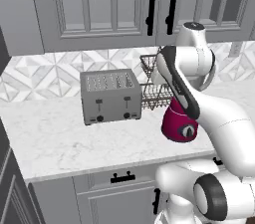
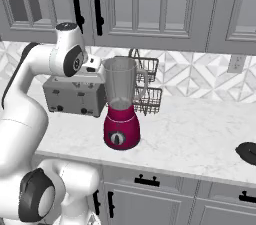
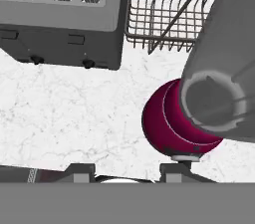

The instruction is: Close the lid blender by securely placing the lid on top.

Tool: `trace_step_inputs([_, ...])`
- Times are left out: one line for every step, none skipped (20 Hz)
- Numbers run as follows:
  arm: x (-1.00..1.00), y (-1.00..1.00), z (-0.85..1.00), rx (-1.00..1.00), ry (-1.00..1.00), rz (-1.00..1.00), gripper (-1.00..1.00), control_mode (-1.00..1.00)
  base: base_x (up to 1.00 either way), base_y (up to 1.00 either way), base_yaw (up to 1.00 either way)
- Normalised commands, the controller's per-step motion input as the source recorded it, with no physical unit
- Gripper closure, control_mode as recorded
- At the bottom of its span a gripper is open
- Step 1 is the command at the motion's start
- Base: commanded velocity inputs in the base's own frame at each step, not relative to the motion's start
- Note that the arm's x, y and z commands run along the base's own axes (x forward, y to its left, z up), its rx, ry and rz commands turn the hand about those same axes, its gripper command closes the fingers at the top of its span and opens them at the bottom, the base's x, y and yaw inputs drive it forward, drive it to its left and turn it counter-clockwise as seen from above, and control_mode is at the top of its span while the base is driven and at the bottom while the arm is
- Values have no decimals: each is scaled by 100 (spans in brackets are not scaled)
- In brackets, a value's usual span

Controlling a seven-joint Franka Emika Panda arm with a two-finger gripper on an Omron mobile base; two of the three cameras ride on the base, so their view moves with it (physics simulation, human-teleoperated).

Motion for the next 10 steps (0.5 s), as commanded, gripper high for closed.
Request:
trace_step_inputs([-12,0,0,0,0,0,-100,-100,0,0,0])
trace_step_inputs([0,0,0,0,0,0,-100,100,-37,0,0])
trace_step_inputs([0,0,0,0,0,0,-100,100,-46,-8,0])
trace_step_inputs([0,0,0,0,0,0,-100,100,-71,-15,-2])
trace_step_inputs([0,0,0,0,0,0,-100,100,-66,-49,-7])
trace_step_inputs([0,0,0,0,0,0,-100,100,-67,-65,-7])
trace_step_inputs([0,0,0,0,0,0,-100,100,-51,-83,-8])
trace_step_inputs([0,0,0,0,0,0,-100,100,-29,-86,-7])
trace_step_inputs([0,0,0,0,0,0,-100,100,-9,-99,-5])
trace_step_inputs([0,0,0,0,0,0,-100,100,0,-99,-4])
